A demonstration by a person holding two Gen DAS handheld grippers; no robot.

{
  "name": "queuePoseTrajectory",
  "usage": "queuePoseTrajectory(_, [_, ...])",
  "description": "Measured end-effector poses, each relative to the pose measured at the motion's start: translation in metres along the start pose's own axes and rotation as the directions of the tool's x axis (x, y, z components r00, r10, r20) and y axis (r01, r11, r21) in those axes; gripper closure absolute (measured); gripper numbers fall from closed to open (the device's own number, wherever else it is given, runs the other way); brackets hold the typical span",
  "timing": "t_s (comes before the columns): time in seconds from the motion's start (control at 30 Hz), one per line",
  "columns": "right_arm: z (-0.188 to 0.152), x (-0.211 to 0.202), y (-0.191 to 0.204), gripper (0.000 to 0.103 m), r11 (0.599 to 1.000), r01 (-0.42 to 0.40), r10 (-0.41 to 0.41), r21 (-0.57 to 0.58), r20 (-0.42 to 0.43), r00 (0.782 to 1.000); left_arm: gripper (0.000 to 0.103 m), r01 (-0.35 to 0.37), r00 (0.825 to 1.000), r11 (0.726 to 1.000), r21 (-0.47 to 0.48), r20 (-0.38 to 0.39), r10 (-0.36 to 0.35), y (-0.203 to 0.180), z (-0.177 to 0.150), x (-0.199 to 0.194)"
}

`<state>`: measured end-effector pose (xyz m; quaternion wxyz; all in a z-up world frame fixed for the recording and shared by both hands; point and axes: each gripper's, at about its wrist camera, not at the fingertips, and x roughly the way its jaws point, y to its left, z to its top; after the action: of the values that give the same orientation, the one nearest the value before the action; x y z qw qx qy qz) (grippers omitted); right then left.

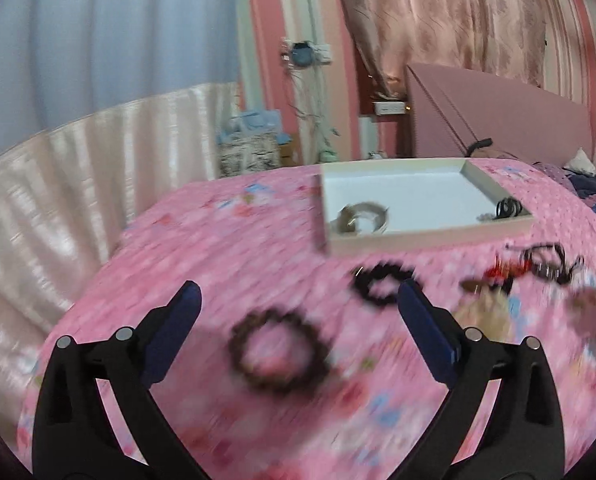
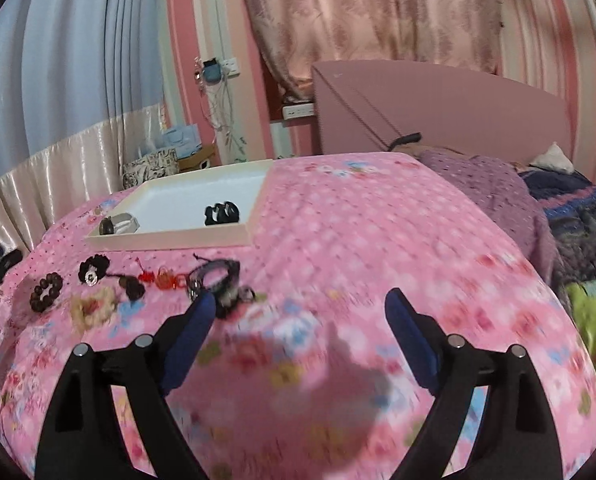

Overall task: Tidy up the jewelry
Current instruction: 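Withdraw both tools from the tray back over the remaining jewelry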

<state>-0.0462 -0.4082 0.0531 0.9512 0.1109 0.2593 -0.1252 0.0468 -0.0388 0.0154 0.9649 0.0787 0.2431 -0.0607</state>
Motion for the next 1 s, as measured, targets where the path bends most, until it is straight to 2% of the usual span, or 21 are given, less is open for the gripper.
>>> queuePoseTrajectory(0.13, [-0.016,-0.017,0.003,0.016,1.0,0.004,-0.004,0.008,0.01,1.0,0.004,-0.055,0.998,0.998,-0.042,0.025,0.056,0.029,-0.028,-0.028])
queuePoseTrajectory(0.23, [-0.032,-0.022,0.015,0.016,1.0,0.0,0.0,-0.02,0.018,1.0,0.004,-0.051,0.998,0.995,-0.089,0.017,0.053,0.043,-0.045,-0.033])
queuePoseTrajectory(0.3, [-0.044,-0.022,0.021,0.016,0.999,0.003,-0.003,-0.041,0.009,1.0,0.004,-0.06,0.998,0.994,-0.086,0.014,0.061,0.043,-0.055,-0.031])
queuePoseTrajectory(0.37, [-0.054,-0.022,0.026,0.016,0.998,0.002,-0.001,-0.067,0.01,1.0,0.004,-0.066,0.998,0.996,-0.065,0.017,0.067,0.037,-0.055,-0.031])
queuePoseTrajectory(0.43, [-0.056,-0.03,0.028,0.016,0.997,0.042,-0.038,-0.066,0.058,0.998,0.003,-0.064,0.998,0.997,-0.041,0.019,0.065,0.032,-0.056,-0.03])
queuePoseTrajectory(0.53, [-0.056,-0.027,0.024,0.016,0.997,0.071,-0.069,-0.038,0.042,0.997,0.003,-0.071,0.997,0.997,-0.021,0.011,0.071,0.027,-0.056,-0.027])
queuePoseTrajectory(0.63, [-0.056,-0.029,0.02,0.016,0.996,0.091,-0.09,-0.013,0.047,0.995,0.003,-0.052,0.998,0.997,-0.055,0.02,0.053,0.034,-0.056,-0.027])
queuePoseTrajectory(0.83, [-0.057,-0.033,0.025,0.016,0.995,0.096,-0.093,-0.036,0.067,0.993,0.003,-0.018,1.0,0.987,-0.161,0.015,0.021,0.054,-0.058,-0.027])
queuePoseTrajectory(1.0, [-0.056,-0.034,0.022,0.016,0.996,0.091,-0.09,-0.01,0.07,0.994,0.003,-0.025,0.999,0.987,-0.156,0.023,0.029,0.053,-0.058,-0.029])
